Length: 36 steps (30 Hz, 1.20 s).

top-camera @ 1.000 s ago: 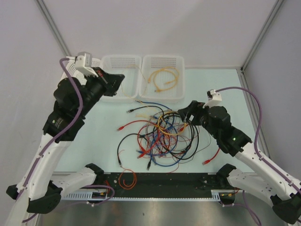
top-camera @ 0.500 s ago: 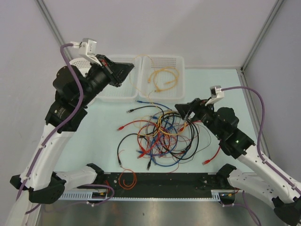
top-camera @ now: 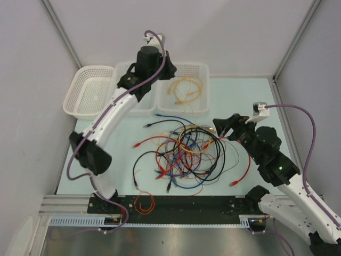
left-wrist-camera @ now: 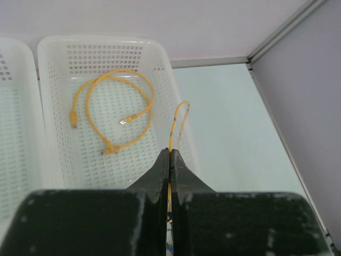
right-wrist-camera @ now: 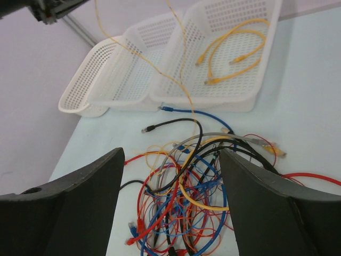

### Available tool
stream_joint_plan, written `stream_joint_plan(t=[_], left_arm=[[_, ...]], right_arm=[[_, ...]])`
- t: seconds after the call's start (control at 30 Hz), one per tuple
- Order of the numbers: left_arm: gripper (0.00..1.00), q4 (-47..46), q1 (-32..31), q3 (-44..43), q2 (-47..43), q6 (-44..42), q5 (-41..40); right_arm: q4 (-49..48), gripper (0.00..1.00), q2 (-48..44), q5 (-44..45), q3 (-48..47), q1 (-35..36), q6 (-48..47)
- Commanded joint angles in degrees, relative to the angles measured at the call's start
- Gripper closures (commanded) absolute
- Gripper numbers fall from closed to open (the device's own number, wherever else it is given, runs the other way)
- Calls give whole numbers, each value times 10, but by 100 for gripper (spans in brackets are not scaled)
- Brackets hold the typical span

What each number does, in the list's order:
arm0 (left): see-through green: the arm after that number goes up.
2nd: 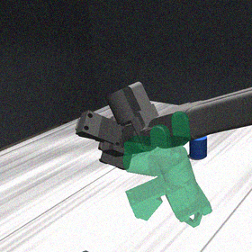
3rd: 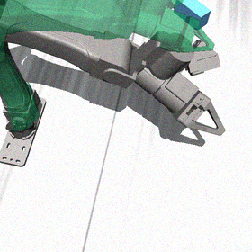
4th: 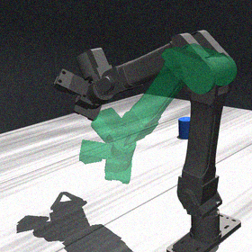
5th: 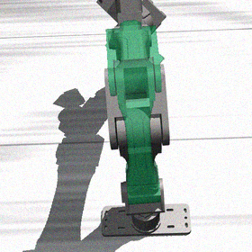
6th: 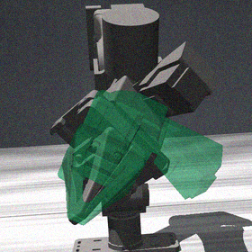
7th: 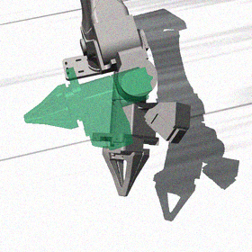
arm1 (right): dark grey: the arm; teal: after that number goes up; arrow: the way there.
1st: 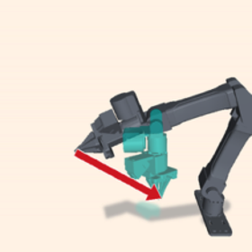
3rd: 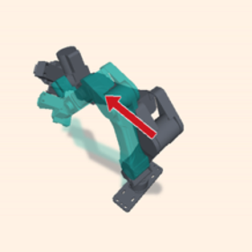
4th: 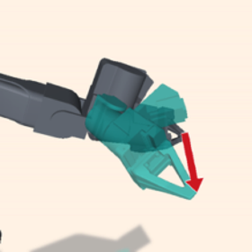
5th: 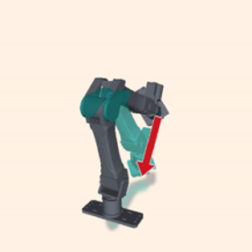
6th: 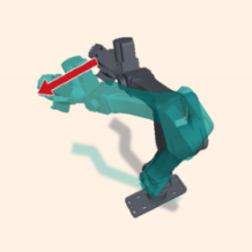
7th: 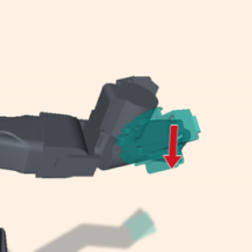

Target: Untangle the cables

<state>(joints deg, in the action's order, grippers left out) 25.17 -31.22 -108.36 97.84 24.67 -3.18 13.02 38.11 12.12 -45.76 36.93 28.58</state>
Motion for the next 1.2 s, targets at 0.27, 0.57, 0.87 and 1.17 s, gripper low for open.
stream_joint_plan(t=[0.27,0.57,0.87,1.17], left_arm=[[96,-35,61,-247,225,10,7],[36,-65,80,-252,278,32,69],[0,-92,37,-90,80,5,-13],[26,-80,-144,393,-276,74,-176]], right_arm=[[39,24,35,25,-12,-34,6],[23,24,56,2,-12,-63,-16],[32,25,63,-17,-11,-66,19],[61,25,54,-39,14,-59,37]])
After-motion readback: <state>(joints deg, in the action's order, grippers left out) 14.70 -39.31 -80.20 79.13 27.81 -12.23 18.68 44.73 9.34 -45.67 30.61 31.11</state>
